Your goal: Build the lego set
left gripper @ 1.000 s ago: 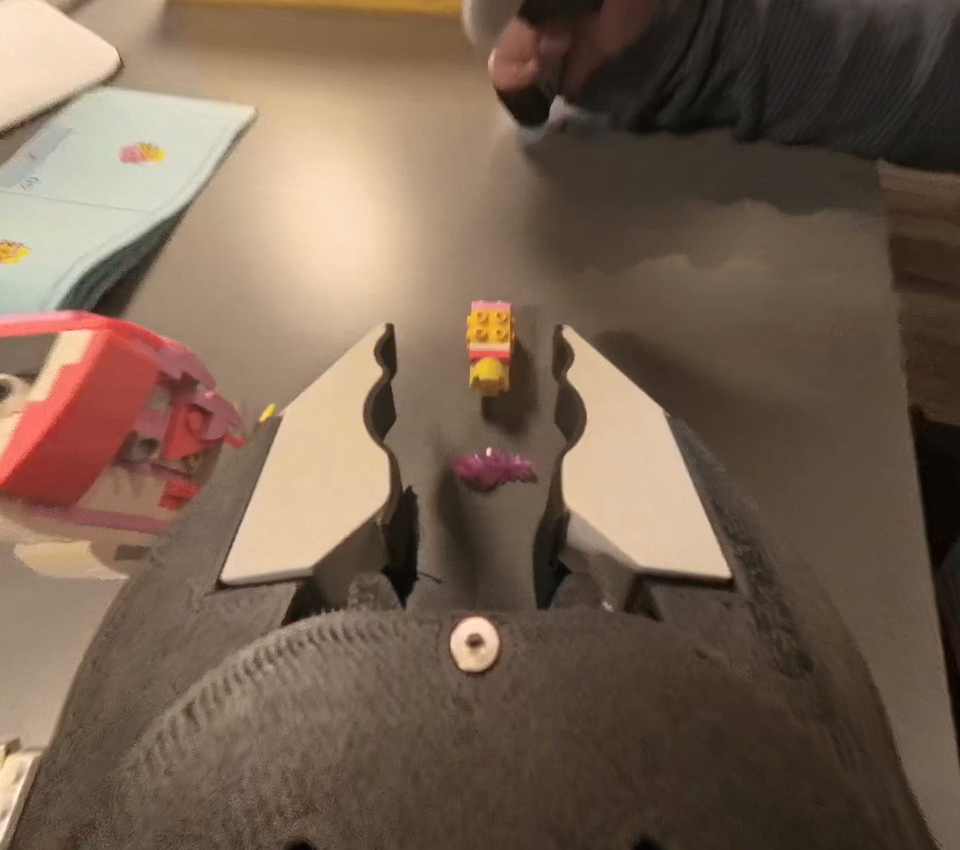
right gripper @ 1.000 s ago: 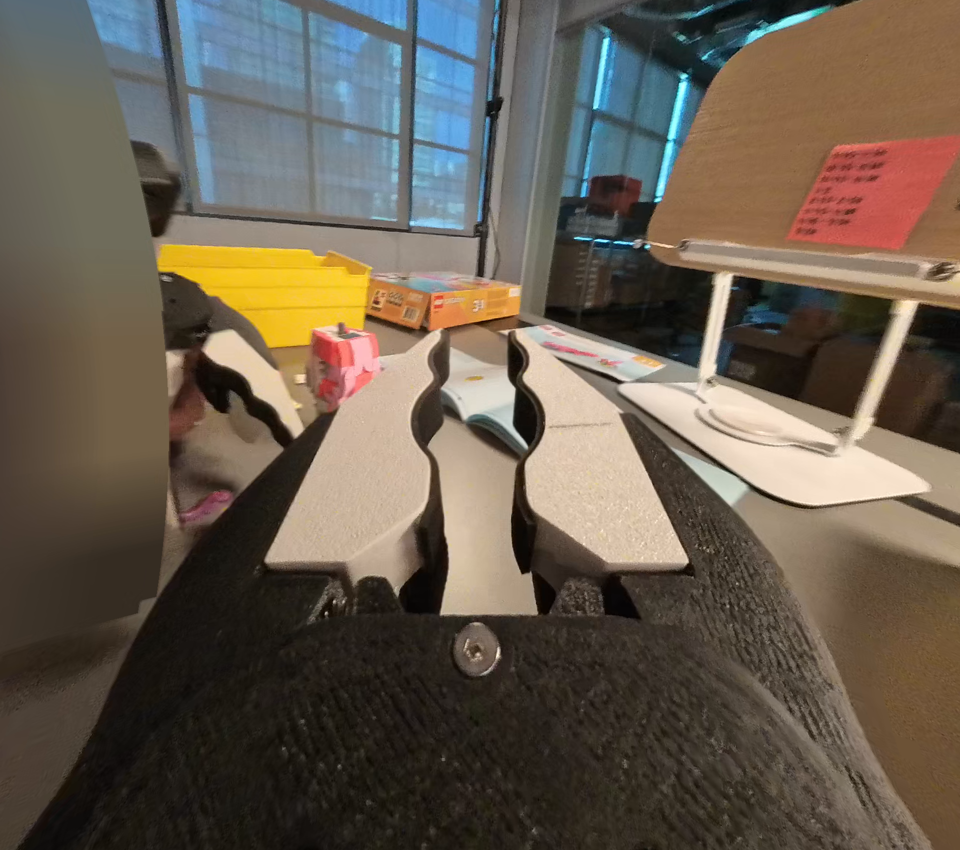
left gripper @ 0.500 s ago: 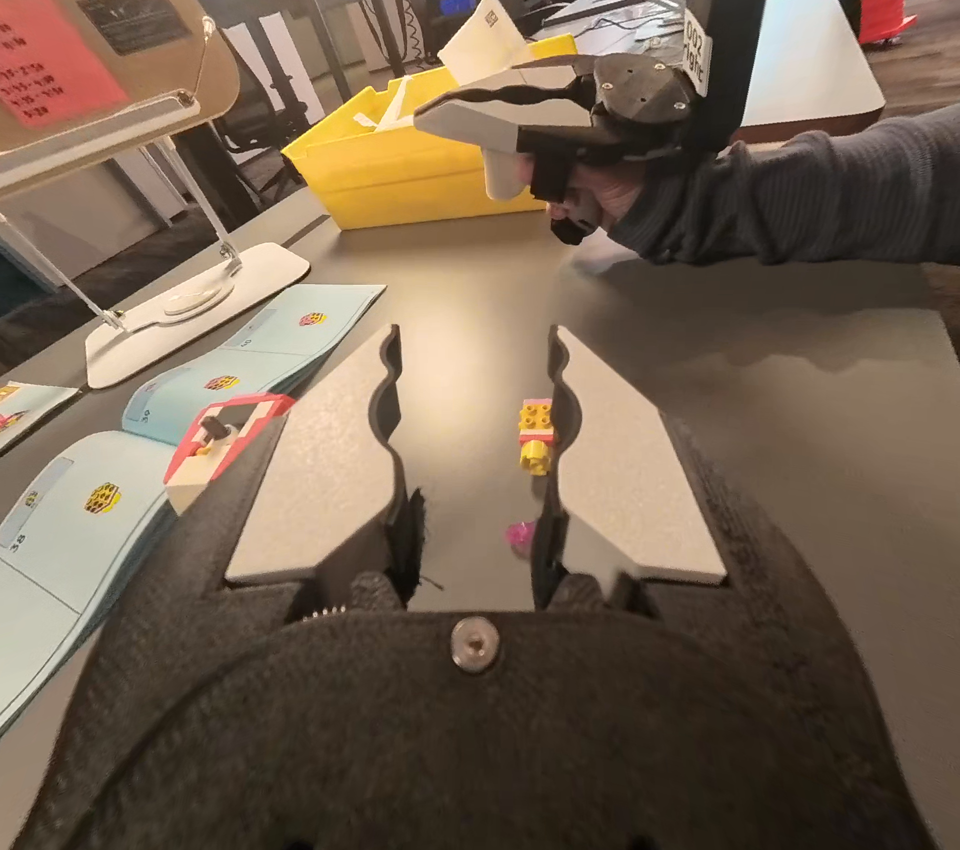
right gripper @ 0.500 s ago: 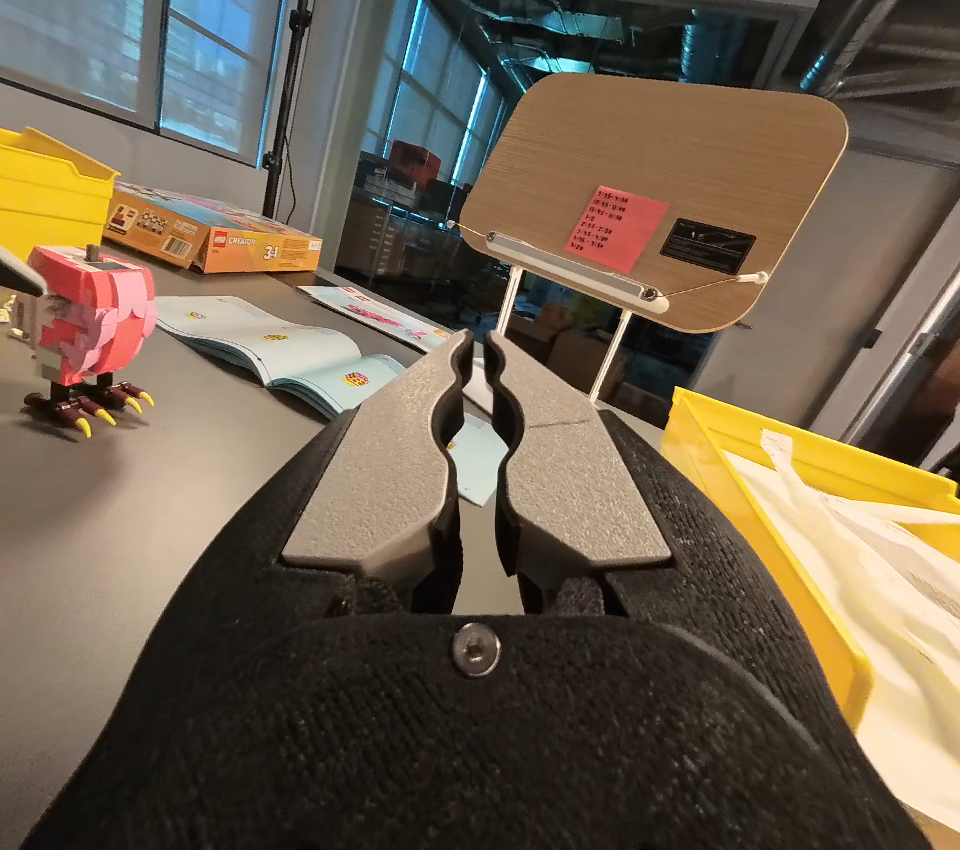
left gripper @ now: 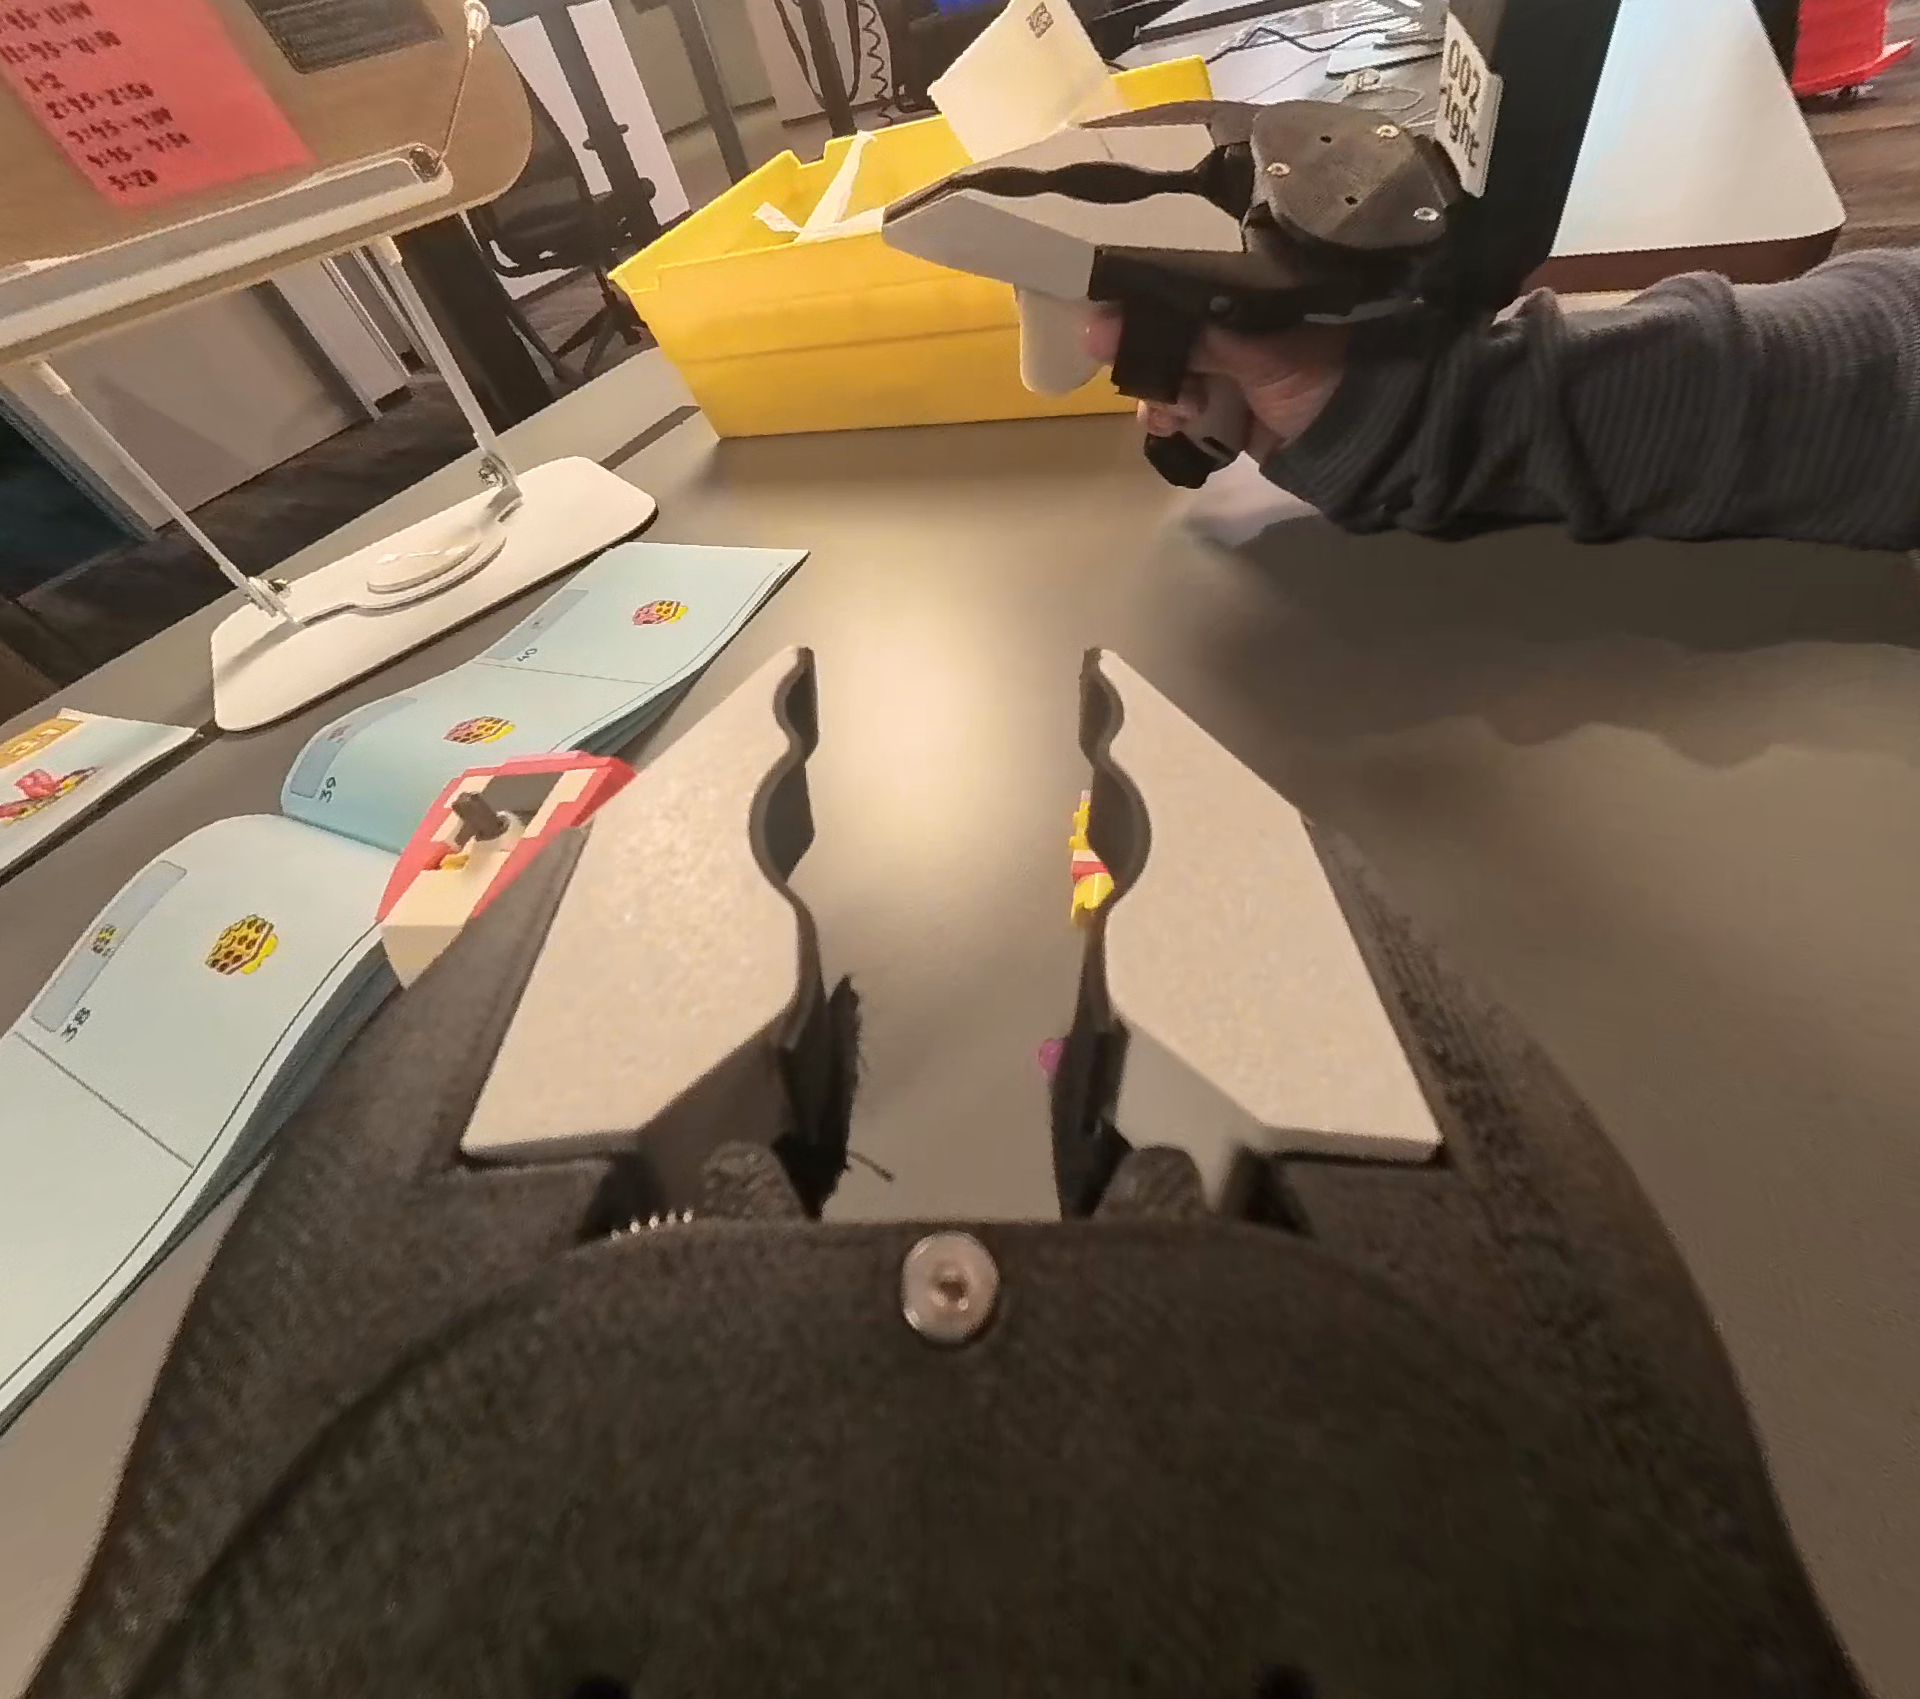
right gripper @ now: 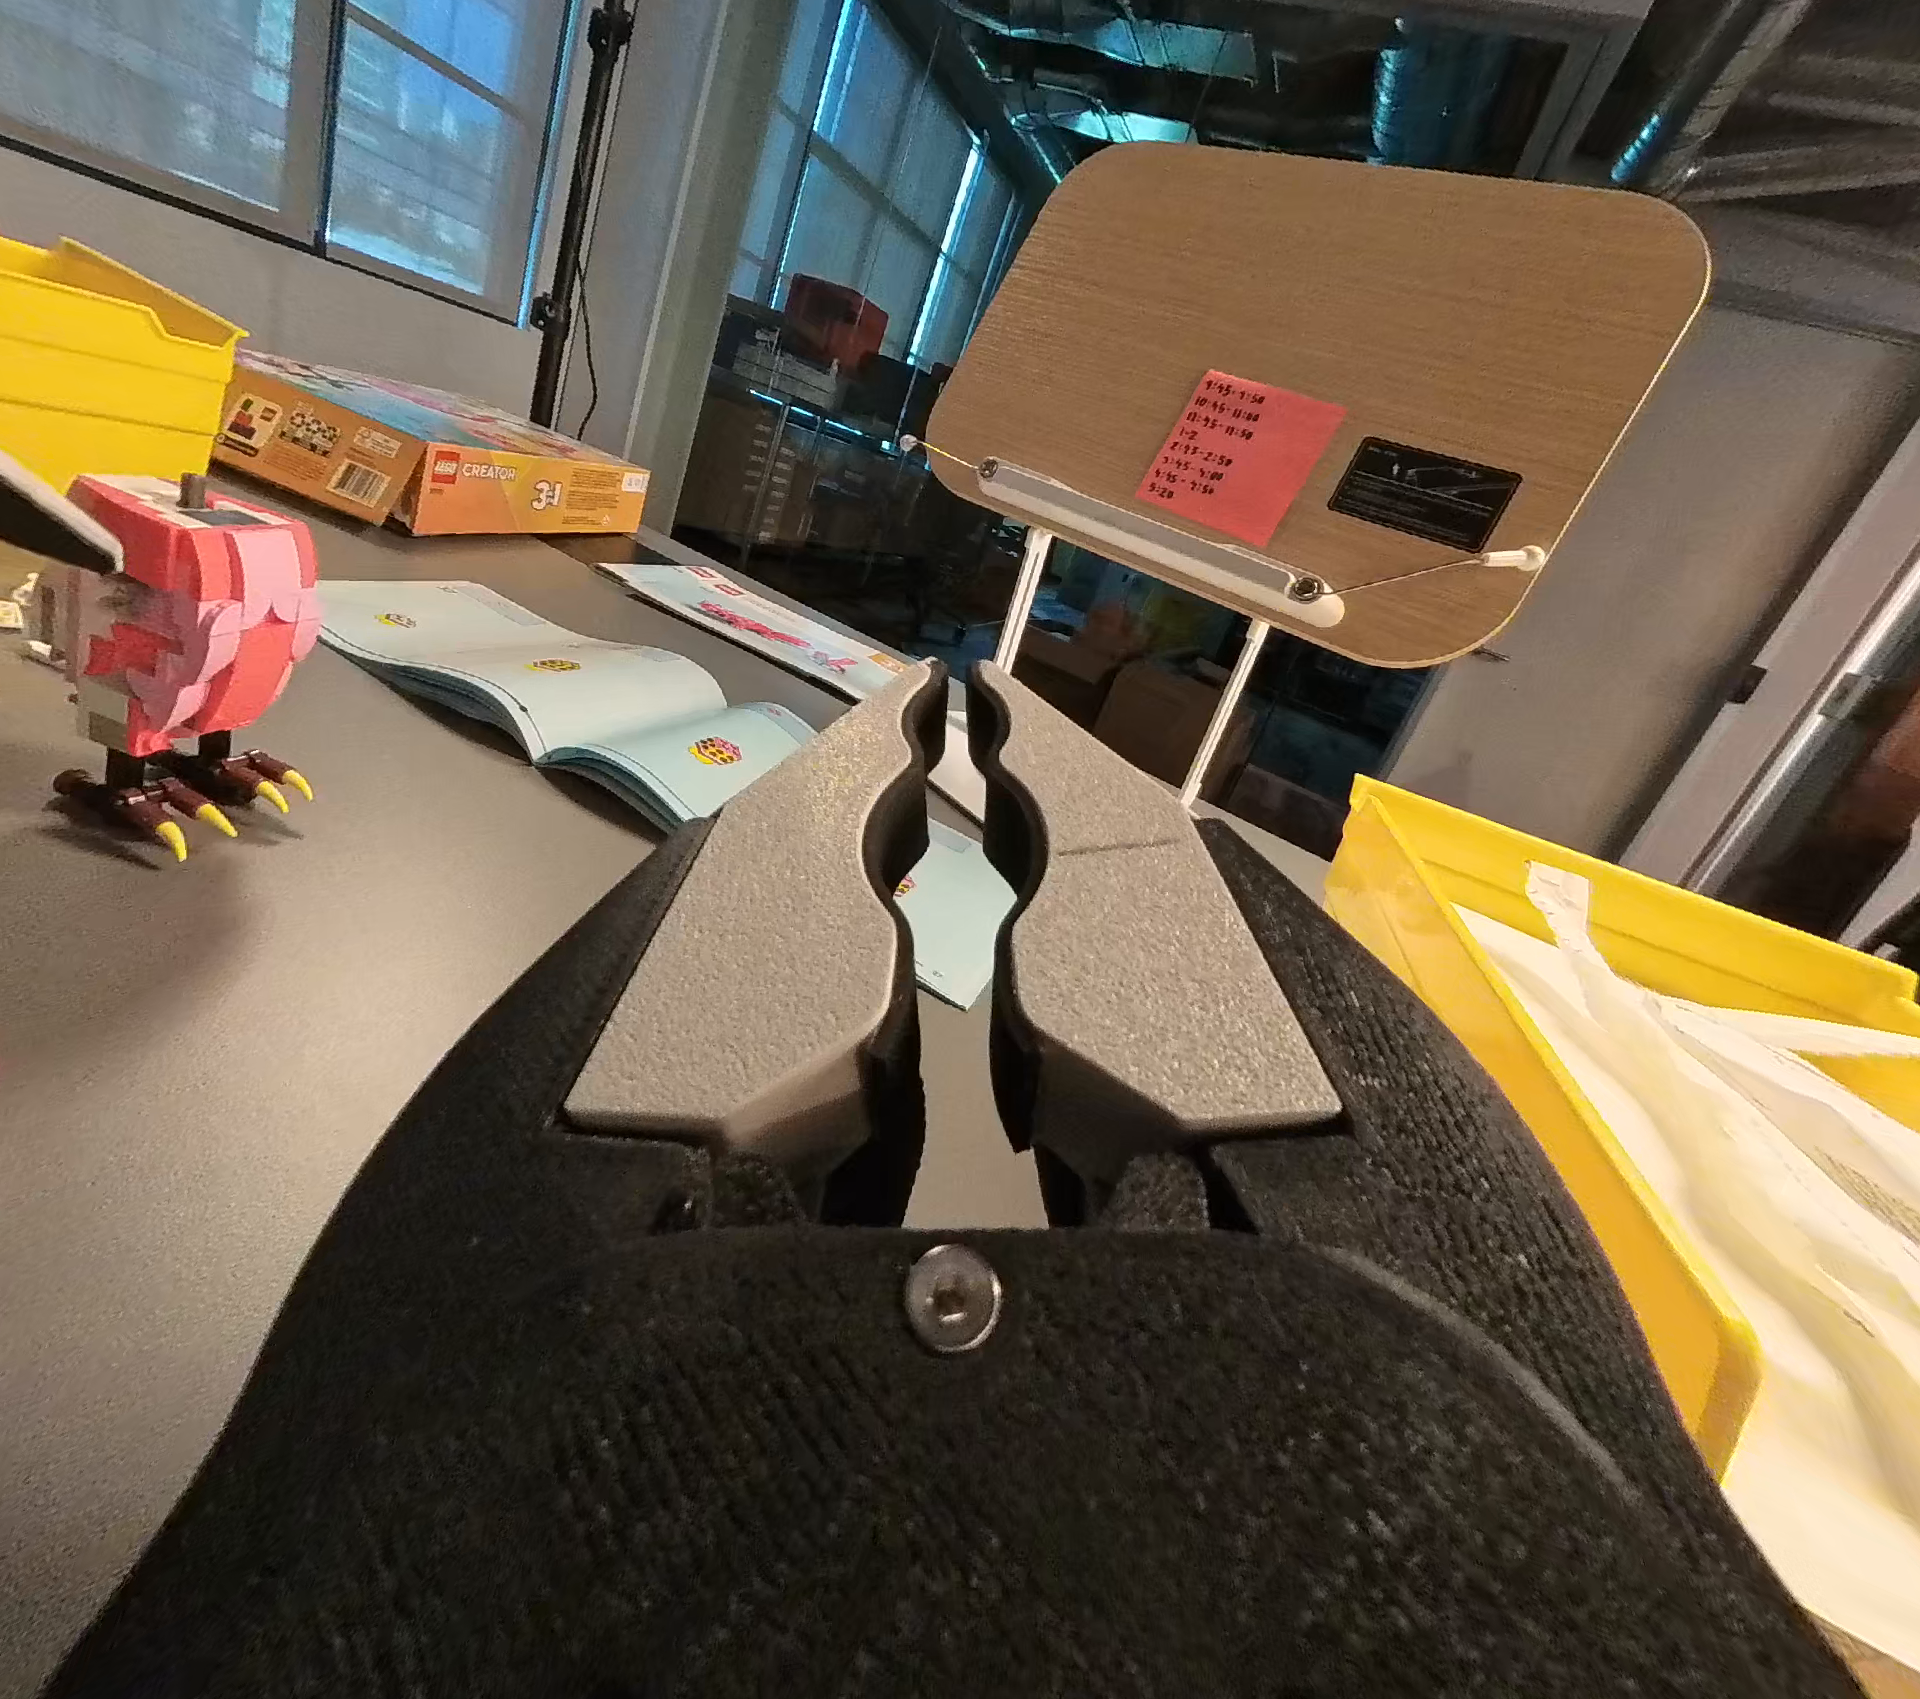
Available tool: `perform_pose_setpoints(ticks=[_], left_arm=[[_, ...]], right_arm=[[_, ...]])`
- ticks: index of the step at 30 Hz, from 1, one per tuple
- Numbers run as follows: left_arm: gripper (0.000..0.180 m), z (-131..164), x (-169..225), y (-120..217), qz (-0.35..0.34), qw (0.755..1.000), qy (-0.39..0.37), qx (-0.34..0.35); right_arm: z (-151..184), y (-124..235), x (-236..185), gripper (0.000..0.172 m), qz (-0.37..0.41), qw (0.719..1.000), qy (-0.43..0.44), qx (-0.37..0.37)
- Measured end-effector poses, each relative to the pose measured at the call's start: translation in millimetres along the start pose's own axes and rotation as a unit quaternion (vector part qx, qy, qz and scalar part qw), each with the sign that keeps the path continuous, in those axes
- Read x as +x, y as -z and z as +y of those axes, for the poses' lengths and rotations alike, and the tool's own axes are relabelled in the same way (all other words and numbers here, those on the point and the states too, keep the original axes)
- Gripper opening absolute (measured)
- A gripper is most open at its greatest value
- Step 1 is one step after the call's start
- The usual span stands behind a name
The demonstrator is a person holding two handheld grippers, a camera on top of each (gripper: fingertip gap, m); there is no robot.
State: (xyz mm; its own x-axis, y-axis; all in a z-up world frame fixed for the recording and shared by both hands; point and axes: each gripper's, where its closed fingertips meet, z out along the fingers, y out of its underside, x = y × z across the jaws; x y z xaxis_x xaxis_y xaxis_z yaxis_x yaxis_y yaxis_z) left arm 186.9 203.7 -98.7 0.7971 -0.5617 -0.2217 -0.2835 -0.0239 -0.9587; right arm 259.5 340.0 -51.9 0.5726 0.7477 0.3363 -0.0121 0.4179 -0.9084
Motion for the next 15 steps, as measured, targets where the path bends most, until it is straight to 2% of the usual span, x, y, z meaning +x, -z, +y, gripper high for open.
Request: perform_pose_setpoints(ticks=[5,15], left_arm=[[0.049,-1,0,1,0.001,1.0,0.003,0.003],[0.048,-14,0,7,-0.005,0.999,-0.001,0.053]], right_arm=[[0,2,3,0.0,0.008,1.0,0.006,0.002],[15,5,17,0.0,0.078,0.989,0.115,-0.044]])
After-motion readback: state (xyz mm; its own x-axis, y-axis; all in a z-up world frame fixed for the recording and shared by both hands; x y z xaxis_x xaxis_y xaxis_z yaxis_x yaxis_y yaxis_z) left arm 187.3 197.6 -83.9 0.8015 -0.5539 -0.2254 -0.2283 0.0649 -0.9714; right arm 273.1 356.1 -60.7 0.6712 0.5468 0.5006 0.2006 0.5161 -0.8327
